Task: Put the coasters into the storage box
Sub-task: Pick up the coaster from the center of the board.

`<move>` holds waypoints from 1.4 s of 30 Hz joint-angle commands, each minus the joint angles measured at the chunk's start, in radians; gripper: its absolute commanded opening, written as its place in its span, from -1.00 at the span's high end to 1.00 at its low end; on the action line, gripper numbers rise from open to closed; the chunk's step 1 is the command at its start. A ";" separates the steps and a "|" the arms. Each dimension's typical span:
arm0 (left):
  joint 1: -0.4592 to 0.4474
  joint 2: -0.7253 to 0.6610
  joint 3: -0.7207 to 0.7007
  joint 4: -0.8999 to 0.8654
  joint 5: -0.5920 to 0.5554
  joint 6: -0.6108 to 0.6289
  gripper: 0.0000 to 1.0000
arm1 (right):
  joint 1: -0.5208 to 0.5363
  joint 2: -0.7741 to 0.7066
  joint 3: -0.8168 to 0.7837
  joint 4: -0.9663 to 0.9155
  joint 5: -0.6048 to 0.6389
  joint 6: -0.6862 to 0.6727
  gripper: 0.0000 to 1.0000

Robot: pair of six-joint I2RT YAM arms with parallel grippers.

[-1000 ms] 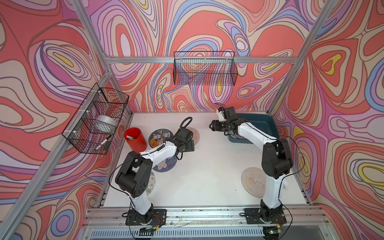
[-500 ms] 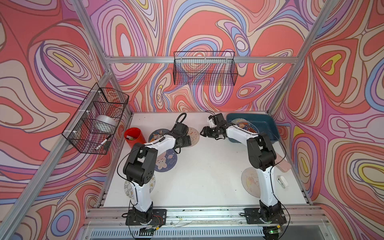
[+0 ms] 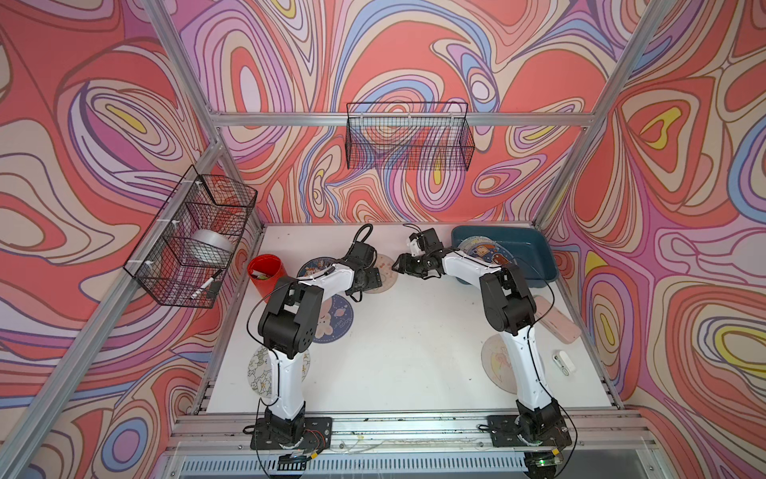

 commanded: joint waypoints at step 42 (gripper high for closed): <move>-0.009 -0.154 -0.225 0.152 0.084 -0.011 -0.59 | 0.062 -0.273 -0.050 -0.097 0.304 -0.138 1.00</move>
